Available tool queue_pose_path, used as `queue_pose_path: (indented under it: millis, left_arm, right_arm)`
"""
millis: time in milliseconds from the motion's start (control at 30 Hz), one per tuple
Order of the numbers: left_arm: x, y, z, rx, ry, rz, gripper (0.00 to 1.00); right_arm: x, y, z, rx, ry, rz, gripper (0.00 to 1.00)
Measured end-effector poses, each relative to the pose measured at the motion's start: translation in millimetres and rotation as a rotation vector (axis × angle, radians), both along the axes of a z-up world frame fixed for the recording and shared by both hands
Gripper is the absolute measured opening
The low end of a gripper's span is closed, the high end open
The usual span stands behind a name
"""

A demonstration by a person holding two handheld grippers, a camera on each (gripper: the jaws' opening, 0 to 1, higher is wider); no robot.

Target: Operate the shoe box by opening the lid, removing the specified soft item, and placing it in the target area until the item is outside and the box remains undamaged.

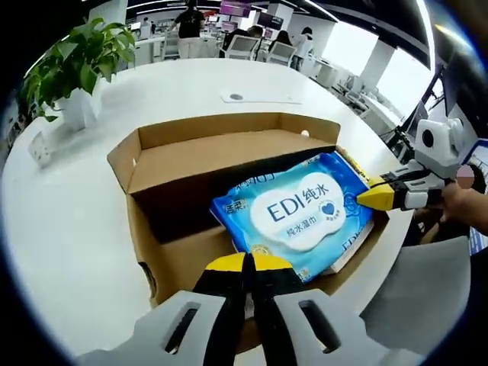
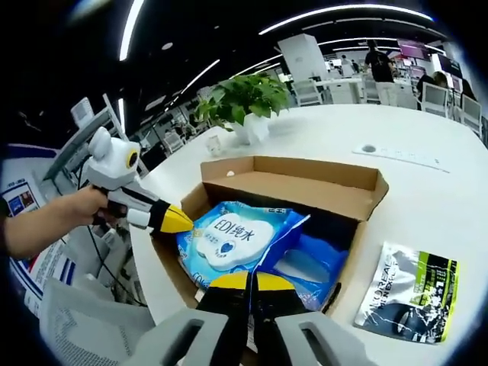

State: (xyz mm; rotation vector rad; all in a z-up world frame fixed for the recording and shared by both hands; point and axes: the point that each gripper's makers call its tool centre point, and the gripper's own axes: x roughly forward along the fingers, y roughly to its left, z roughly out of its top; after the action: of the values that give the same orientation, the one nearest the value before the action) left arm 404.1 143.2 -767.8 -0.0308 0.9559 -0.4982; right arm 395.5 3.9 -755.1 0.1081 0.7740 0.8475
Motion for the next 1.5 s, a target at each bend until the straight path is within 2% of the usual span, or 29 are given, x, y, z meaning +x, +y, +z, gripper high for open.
queue_pose_path:
  millis: [300,867,1500]
  left_arm:
    - [-4.0,-8.1,15.2,-0.018,-0.015,-0.008,0.00]
    - [-7.7,-28.6,33.2,-0.049,-0.028,-0.031,0.00]
    - [7.8,-71.2,48.9,-0.073,-0.046,-0.074,0.00]
  right_arm:
    - [-3.8,-6.2,8.4,0.006,-0.011,0.005,0.00]
    - [-6.7,-25.3,24.9,0.012,-0.036,-0.003,0.00]
    - [-0.9,-70.9,39.0,0.014,-0.053,-0.057,0.00]
